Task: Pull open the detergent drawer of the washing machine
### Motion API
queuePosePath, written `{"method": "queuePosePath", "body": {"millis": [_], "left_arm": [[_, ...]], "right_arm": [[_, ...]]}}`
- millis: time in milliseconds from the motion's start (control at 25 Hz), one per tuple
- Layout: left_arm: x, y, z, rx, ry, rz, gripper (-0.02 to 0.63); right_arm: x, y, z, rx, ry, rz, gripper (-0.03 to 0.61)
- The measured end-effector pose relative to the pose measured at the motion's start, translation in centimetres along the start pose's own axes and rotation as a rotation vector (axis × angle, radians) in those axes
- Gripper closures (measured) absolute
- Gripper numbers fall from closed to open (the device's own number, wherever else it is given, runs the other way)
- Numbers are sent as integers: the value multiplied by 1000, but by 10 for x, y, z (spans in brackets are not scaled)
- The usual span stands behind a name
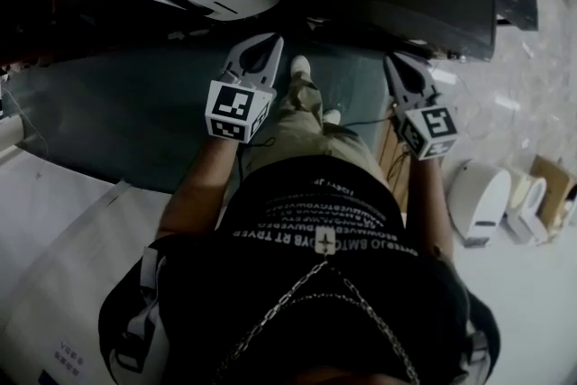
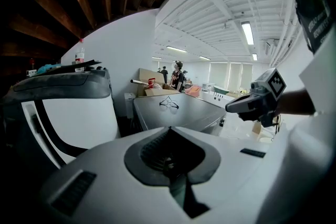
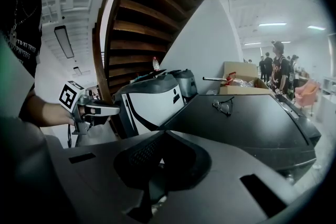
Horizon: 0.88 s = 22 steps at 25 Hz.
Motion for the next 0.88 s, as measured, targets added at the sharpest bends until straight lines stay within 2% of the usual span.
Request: {"method": "queuePosePath", "body": {"millis": [480, 880], "left_arm": [[-28, -30, -55, -81, -51, -10, 611], [-40, -53, -105, -142, -60, 7, 609]], "right_arm": [[24, -52, -46, -97, -23, -123, 575], [47, -81, -81, -138, -60, -112, 575]]}}
Point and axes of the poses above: the fingertips, and each gripper's own axes: z backward along the fingers, x to its right, y out of its top, the point moved 6 cm from there along z, backward along the fingers, and after that the axes turned 7 degrees about z, right-handed, at the moved point
